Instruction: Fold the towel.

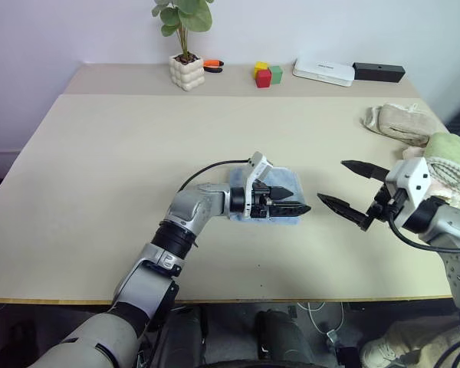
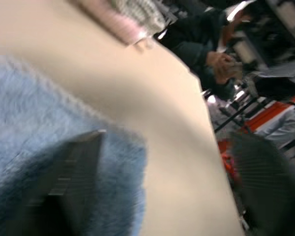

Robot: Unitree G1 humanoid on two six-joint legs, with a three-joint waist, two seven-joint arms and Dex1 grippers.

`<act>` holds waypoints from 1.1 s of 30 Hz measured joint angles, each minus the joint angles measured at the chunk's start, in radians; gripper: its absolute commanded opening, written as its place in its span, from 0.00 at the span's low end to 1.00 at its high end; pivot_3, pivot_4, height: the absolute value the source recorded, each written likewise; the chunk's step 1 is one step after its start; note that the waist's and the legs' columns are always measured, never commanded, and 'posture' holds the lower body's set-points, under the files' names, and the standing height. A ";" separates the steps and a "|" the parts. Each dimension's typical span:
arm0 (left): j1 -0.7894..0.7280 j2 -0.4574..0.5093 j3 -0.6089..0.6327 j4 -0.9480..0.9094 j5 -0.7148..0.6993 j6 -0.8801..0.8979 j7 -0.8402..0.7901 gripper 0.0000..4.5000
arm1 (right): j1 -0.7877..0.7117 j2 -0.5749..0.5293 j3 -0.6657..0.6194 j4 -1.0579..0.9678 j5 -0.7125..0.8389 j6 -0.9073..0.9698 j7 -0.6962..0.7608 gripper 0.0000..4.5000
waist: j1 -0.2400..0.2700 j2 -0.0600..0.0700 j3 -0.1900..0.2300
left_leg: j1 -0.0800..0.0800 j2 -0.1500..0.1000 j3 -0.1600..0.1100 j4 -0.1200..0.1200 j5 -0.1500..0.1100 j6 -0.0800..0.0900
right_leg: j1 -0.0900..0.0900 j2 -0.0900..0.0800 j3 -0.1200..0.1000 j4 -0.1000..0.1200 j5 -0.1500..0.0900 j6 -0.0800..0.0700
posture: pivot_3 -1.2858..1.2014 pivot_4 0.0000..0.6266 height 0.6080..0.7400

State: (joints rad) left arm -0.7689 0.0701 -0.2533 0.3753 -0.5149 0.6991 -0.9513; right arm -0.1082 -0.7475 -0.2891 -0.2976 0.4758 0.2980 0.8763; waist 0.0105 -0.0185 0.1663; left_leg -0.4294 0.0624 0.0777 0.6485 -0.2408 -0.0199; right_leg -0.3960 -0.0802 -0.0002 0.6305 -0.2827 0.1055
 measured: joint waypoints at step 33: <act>0.105 -0.097 0.231 0.036 0.113 -0.163 0.418 0.00 | -0.164 0.608 0.341 0.185 -0.374 0.072 -0.753 0.01 | -0.005 0.001 0.000 | -0.002 0.000 0.000 0.001 0.001 -0.001 | -0.002 0.001 0.000 0.002 0.004 0.007 | 0.52 0.24 0.96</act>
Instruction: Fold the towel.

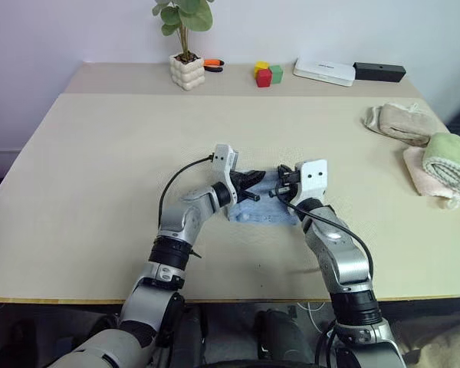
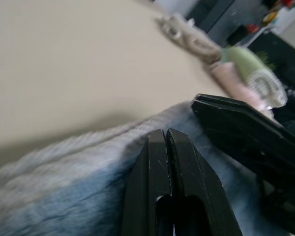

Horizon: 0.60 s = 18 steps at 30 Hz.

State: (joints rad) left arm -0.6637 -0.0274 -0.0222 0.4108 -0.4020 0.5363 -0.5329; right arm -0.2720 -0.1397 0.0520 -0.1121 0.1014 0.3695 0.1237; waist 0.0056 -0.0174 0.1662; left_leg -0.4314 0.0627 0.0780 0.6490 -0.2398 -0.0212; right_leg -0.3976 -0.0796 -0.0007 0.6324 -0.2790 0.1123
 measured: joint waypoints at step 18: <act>0.015 0.054 0.000 0.006 0.029 -0.015 -0.008 0.00 | 0.009 -0.011 -0.024 0.041 -0.041 0.045 -0.027 0.01 | 0.000 0.000 -0.001 | 0.002 0.000 0.000 0.000 0.000 0.000 | 0.002 0.000 0.000 0.000 0.000 0.000 | 0.52 0.24 0.96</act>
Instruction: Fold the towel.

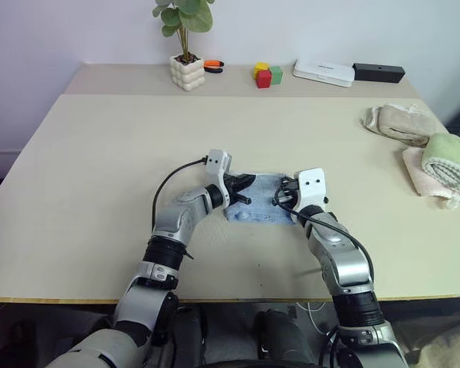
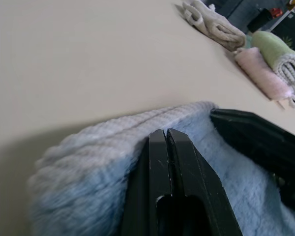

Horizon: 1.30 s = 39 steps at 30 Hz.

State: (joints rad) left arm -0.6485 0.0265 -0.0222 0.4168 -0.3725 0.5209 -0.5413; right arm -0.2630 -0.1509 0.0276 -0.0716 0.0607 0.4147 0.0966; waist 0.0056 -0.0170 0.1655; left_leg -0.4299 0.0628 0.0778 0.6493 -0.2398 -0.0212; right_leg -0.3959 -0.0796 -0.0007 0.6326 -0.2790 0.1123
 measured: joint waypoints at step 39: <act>0.090 0.468 0.106 -0.145 -0.141 -0.278 -0.792 1.00 | -0.131 -0.319 -0.416 -0.084 0.722 0.751 0.305 0.99 | -0.002 0.001 0.000 | 0.000 0.002 0.002 -0.002 0.000 0.000 | -0.002 0.000 0.000 0.001 0.000 -0.001 | 0.52 0.24 0.96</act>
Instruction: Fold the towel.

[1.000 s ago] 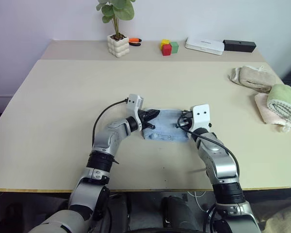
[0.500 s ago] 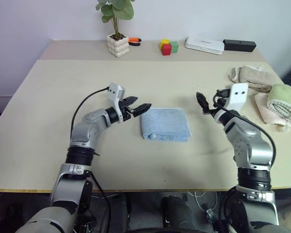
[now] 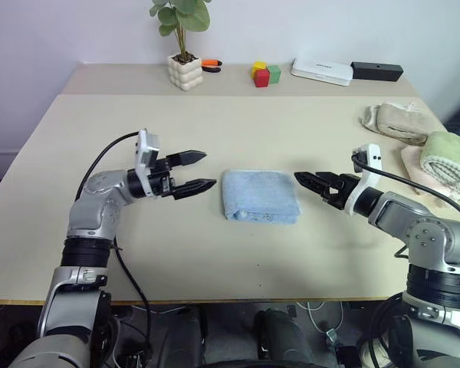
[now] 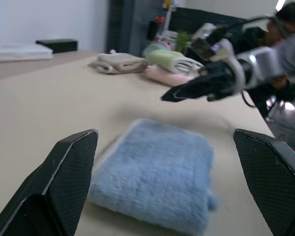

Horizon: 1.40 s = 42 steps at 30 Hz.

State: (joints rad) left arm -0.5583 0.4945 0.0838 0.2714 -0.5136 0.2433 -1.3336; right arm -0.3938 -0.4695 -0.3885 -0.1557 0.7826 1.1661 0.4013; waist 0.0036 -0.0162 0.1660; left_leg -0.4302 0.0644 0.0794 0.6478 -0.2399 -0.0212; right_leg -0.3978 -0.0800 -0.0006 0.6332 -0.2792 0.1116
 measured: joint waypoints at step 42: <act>0.076 0.015 0.011 -0.114 -0.040 -0.037 0.050 1.00 | -0.047 0.203 -0.030 0.124 0.059 0.080 -0.131 0.01 | -0.015 0.000 0.000 | -0.001 0.001 0.000 0.000 0.000 0.000 | 0.000 0.001 0.000 0.000 0.000 0.000 | 0.52 0.24 0.96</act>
State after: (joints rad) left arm -0.4827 0.5099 0.0946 0.1578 -0.5534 0.2068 -1.2832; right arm -0.4411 -0.2668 -0.4180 -0.0314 0.8414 1.2459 0.2698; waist -0.0110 -0.0162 0.1660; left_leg -0.4307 0.0652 0.0794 0.6483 -0.2400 -0.0210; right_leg -0.3981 -0.0787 -0.0005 0.6334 -0.2789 0.1118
